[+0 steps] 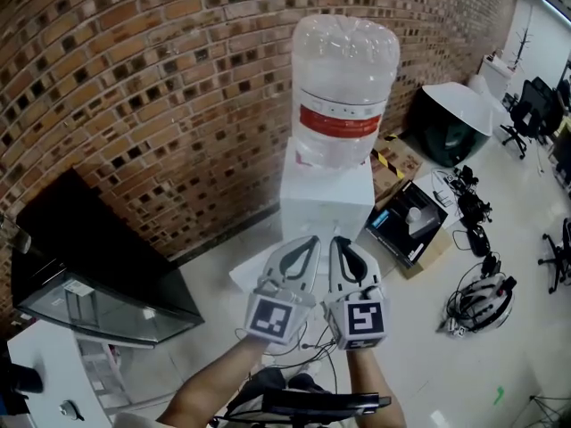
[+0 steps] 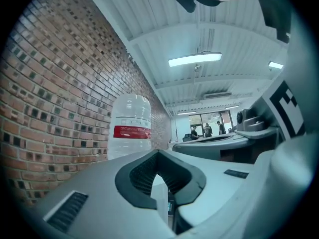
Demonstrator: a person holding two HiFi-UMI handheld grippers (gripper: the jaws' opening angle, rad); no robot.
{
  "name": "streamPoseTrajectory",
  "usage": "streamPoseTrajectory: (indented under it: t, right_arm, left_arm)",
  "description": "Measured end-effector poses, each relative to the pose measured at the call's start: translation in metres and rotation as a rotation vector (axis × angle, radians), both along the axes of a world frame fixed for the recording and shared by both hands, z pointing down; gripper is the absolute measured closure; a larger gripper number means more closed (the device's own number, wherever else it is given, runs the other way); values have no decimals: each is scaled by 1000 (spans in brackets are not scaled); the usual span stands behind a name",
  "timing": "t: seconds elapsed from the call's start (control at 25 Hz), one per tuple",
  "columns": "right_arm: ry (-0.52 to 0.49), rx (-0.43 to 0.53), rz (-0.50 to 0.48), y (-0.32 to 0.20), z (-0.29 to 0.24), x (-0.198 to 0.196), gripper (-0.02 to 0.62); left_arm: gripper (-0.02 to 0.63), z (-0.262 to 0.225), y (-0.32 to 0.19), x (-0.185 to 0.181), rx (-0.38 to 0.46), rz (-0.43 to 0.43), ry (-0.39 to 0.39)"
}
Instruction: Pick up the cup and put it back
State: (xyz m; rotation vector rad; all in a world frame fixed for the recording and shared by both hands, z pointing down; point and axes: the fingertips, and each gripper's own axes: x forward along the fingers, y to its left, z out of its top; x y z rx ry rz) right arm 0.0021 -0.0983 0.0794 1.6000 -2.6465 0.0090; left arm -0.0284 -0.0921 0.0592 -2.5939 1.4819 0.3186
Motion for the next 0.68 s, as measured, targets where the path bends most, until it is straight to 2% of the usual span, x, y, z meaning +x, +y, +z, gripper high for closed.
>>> streamPoseTrajectory:
  t: [0.68]
  right_arm:
    - [66, 41, 21, 9, -5, 5, 594]
  left_arm:
    - [614, -13, 11, 9, 16, 51, 13]
